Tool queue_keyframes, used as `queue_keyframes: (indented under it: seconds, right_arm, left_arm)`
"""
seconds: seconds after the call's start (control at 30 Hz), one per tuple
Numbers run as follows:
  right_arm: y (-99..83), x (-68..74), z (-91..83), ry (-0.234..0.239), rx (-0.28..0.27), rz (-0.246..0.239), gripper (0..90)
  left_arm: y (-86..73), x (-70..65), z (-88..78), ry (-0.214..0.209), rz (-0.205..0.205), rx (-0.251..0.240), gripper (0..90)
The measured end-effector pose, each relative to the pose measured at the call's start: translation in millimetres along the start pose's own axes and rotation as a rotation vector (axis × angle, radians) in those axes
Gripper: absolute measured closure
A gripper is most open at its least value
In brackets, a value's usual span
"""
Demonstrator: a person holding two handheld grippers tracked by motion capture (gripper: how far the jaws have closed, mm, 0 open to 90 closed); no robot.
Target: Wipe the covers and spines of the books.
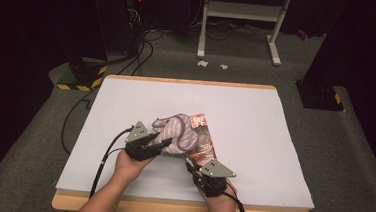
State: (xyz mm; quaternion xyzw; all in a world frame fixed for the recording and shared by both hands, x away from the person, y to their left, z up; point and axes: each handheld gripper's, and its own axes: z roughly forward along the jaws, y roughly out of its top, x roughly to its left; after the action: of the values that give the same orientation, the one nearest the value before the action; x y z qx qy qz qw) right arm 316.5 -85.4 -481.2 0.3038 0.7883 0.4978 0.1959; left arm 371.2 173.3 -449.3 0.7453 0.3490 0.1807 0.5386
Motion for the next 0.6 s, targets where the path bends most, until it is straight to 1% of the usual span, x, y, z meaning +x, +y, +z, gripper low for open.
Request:
queue_keyframes:
  seconds: [0.07,0.27,0.3,0.4,0.43,0.5,0.6]
  right_arm:
    - [0.0,0.2,0.3,0.0,0.0,0.001,83.6]
    - [0.1,0.1,0.3,-0.001,-0.003,0.003,83.6]
    - [0.2,0.0,0.2,-0.001,-0.004,0.003,83.6]
    - [0.2,-0.4,-0.1,-0.001,-0.007,0.006,83.6]
    - [0.2,-0.5,-0.1,-0.001,-0.007,0.006,83.6]
    - [0.2,-0.6,0.1,-0.001,-0.006,0.008,83.6]
    - [0.2,-0.4,0.7,0.0,-0.002,0.007,83.6]
  left_arm:
    - [1.4,-6.3,-1.9,-0.001,0.017,-0.003,61.7]
    - [5.9,-22.4,-7.1,-0.026,0.038,-0.02,61.6]
    - [6.5,-25.2,-7.8,-0.031,0.036,-0.026,61.6]
    - [8.1,-31.1,-8.5,-0.022,0.055,-0.028,61.6]
    - [8.0,-31.3,-7.9,-0.018,0.057,-0.028,61.6]
    - [7.6,-27.5,-5.9,-0.021,0.047,-0.022,61.6]
    - [6.9,-18.5,-2.5,-0.021,0.028,-0.013,61.5]
